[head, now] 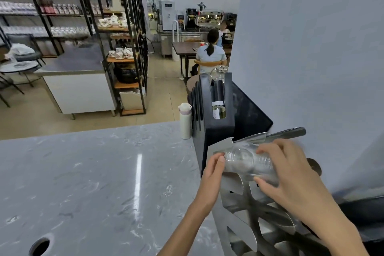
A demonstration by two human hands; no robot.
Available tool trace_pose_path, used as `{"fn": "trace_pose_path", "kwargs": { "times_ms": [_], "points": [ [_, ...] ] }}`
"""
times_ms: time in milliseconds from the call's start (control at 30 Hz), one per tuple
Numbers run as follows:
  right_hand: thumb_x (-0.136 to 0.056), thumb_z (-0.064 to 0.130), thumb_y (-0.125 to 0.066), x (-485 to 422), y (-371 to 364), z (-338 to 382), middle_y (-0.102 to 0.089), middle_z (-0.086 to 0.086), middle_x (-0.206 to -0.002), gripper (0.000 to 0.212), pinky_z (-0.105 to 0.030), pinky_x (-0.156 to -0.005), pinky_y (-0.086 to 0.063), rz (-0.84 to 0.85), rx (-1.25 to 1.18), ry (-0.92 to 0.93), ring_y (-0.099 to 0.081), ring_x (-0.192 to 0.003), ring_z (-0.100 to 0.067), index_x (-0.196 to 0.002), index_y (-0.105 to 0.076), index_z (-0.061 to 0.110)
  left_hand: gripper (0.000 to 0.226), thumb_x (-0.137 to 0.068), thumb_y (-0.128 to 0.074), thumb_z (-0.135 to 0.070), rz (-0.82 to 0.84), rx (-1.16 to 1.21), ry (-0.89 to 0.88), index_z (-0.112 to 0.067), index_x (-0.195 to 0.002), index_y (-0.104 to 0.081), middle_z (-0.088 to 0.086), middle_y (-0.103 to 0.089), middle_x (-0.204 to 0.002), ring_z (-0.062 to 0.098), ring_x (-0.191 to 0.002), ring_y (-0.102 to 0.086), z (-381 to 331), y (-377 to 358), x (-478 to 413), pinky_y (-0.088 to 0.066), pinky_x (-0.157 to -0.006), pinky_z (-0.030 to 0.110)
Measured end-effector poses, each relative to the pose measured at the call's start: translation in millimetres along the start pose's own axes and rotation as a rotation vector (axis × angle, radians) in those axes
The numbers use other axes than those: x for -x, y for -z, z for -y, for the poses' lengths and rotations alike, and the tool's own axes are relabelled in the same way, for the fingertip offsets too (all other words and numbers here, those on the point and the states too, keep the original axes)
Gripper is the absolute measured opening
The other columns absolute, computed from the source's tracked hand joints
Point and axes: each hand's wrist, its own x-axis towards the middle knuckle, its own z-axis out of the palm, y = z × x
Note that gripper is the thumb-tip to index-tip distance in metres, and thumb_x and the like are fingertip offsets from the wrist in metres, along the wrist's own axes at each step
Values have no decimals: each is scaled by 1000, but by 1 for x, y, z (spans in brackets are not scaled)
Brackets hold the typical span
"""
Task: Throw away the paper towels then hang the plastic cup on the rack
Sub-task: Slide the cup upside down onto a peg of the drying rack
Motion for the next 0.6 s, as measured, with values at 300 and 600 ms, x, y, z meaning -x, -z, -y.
{"fn": "trace_pose_path", "kwargs": {
  "times_ms": [300,600],
  "points": [
    [-75,29,-84,-28,-42,10,-36,0,-137,71,-30,-98,-46,103,-30,-49,-39,-127,-20,-134,-46,33,48,-101,-51,-49,10,-170,46,-42,-148,-42,-6,-47,-146,14,-135,-48,15,5,-8,-40,-116,42],
    [-73,24,-86,-38,-56,11,-42,-4,-140,72,-31,-84,-58,90,-8,-133,-61,-114,-24,-135,-49,29,32,-104,-54,-31,-77,-82,97,-25,-131,-38,4,-48,-135,18,-116,-61,31,7,-28,-53,-102,36]
  ]
}}
